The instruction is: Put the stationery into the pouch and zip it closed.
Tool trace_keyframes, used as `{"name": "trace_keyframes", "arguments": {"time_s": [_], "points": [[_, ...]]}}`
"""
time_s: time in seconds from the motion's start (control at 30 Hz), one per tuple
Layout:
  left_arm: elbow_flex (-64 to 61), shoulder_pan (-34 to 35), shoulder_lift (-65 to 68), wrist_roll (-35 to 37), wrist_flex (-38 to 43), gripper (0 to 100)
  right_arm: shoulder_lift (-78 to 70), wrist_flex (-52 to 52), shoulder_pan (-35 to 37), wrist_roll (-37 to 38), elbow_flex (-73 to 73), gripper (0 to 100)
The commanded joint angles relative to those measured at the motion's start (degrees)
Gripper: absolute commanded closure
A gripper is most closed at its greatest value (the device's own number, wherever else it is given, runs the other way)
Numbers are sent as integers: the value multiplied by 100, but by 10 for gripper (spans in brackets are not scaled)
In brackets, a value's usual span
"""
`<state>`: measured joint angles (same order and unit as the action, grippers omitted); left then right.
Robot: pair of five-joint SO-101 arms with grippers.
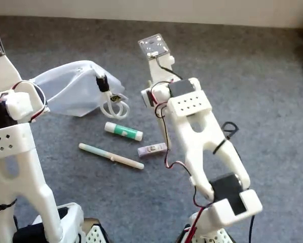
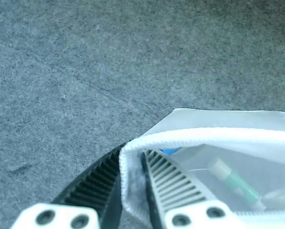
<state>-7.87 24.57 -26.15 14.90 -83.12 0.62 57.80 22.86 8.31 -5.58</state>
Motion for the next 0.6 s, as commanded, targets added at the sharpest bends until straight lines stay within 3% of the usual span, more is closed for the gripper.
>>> {"name": "trace_keyframes", "arguments": {"time_s": [0.0,0.3,0.57], "points": [[48,-242,-13,26,18,993,804,4,-48,26,-101,993],[48,-549,-13,18,18,993,2009,-4,-22,18,-699,993],[-127,-804,-13,0,62,993,3011,-4,435,18,-1253,993]]}}
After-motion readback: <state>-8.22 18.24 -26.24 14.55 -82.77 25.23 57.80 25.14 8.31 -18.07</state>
